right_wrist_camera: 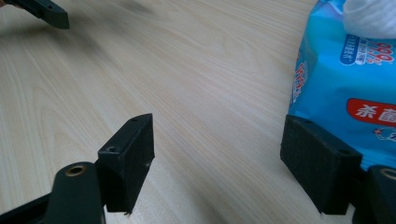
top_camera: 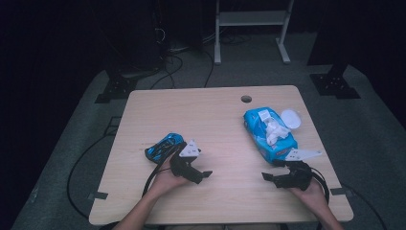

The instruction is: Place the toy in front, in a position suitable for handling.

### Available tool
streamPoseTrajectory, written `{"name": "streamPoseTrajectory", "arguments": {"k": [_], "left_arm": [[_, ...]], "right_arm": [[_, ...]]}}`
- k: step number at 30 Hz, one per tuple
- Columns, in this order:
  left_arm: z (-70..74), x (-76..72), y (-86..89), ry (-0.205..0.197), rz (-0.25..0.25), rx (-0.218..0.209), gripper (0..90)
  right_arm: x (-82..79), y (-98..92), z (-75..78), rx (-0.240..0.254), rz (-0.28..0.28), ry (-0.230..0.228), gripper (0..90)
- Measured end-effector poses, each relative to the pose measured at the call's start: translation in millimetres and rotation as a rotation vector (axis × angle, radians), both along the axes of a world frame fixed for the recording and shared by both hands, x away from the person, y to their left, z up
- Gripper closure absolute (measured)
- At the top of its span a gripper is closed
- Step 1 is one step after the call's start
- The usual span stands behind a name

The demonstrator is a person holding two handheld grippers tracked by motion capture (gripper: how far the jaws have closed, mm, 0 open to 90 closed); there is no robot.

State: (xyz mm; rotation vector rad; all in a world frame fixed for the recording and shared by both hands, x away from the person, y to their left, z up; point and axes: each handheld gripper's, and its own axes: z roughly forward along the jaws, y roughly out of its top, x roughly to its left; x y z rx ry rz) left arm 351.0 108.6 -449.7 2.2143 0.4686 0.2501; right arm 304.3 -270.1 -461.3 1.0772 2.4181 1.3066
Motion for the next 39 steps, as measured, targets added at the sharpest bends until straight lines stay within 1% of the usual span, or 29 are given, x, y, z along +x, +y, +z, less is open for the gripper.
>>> {"name": "streamPoseTrajectory", "arguments": {"k": [1,3,4,6,8,9,10,11,12,13,14,15,16,17,19,20,21,22,23,24,25,26,28,32,33,34,36,37,39], "left_arm": [[-0.2,1.3,-0.8,0.001,0.005,-0.004,7.4],[1.1,5.0,-2.0,0.005,0.006,0.010,7.4],[1.4,5.5,-2.5,0.002,0.013,0.003,7.4],[3.3,7.3,-1.7,-0.010,0.018,0.006,7.4],[6.0,9.4,-0.4,-0.012,0.024,-0.007,7.4],[8.0,10.5,1.0,-0.019,0.026,-0.004,7.4],[9.1,11.0,2.8,-0.036,0.037,-0.012,7.4],[10.5,11.7,5.1,-0.036,0.047,-0.028,7.4],[10.5,11.7,5.1,-0.036,0.047,-0.028,7.4],[12.1,12.6,9.3,-0.042,0.064,-0.040,7.4],[13.5,13.5,12.1,-0.046,0.069,-0.039,7.4],[15.2,15.0,14.3,-0.044,0.074,-0.029,7.4],[17.6,16.8,17.0,-0.053,0.078,-0.009,7.4],[19.9,18.5,20.2,-0.063,0.085,0.001,7.4],[21.5,20.4,23.3,-0.059,0.096,-0.008,7.4],[24.4,25.6,30.5,-0.042,0.116,-0.034,7.4],[26.5,28.7,34.8,-0.037,0.120,-0.029,7.4],[26.5,28.7,34.8,-0.037,0.120,-0.029,7.4],[28.9,31.7,39.6,-0.032,0.132,-0.027,7.4],[31.8,35.6,46.4,-0.034,0.144,-0.025,7.4],[31.8,35.6,46.4,-0.034,0.144,-0.025,7.4],[35.0,39.7,54.6,-0.043,0.164,-0.014,7.4],[37.3,43.0,62.6,-0.038,0.185,-0.036,7.4],[41.5,48.4,73.8,-0.039,0.207,-0.022,7.4],[42.1,49.0,77.0,-0.050,0.216,-0.037,7.4],[43.9,52.1,82.3,-0.052,0.224,-0.040,7.5],[45.0,57.5,86.5,-0.040,0.234,-0.001,7.4],[45.2,60.3,88.7,-0.035,0.241,0.029,7.4],[44.8,61.5,90.4,-0.035,0.239,0.039,7.4]], "right_arm": [[0.0,0.2,0.0,0.000,0.000,0.001,25.0],[-0.1,0.8,-0.1,0.005,0.000,0.002,25.0],[-0.3,1.3,-0.4,0.003,0.002,0.002,24.9],[-0.9,2.1,-0.6,-0.003,-0.001,0.005,24.9],[-2.5,2.6,-0.1,-0.005,-0.006,0.008,24.6],[-3.1,2.7,0.2,-0.007,-0.007,0.005,24.6],[-3.5,2.8,0.4,-0.011,-0.007,-0.003,24.6],[-4.1,2.9,1.1,-0.012,-0.011,-0.006,24.6],[-4.4,2.8,1.8,-0.009,-0.014,-0.007,24.6],[-4.3,2.7,1.9,-0.008,-0.014,-0.009,24.6],[-4.2,3.0,2.0,-0.006,-0.014,-0.009,24.6],[-4.1,3.5,1.9,-0.006,-0.014,-0.009,24.6],[-4.1,4.2,1.7,-0.007,-0.013,-0.006,24.6],[-4.1,4.8,1.5,-0.010,-0.010,-0.007,24.6],[-4.4,5.3,1.4,-0.013,-0.008,-0.006,24.6],[-5.2,7.0,2.0,-0.017,-0.005,-0.018,24.6],[-5.4,7.6,2.3,-0.012,-0.004,-0.019,24.6],[-5.4,8.4,2.5,-0.010,-0.002,-0.022,24.6],[-5.4,8.4,2.5,-0.010,-0.002,-0.022,24.6],[-5.5,9.7,2.4,-0.014,0.002,-0.021,24.6],[-5.5,9.7,2.4,-0.014,0.002,-0.021,24.6],[-5.7,10.8,2.4,-0.014,0.004,-0.022,24.6],[-6.1,11.6,3.1,-0.011,0.002,-0.037,24.7],[-4.6,13.2,3.7,-0.004,0.004,-0.041,24.7],[-3.9,13.9,3.5,-0.002,0.006,-0.041,24.7],[-3.1,14.9,3.0,0.000,0.009,-0.032,24.7],[-2.9,16.1,2.3,0.001,0.013,-0.029,24.7],[-2.9,16.8,1.9,-0.002,0.017,-0.029,24.7],[-3.0,17.9,1.5,-0.007,0.022,-0.027,24.7]]}}
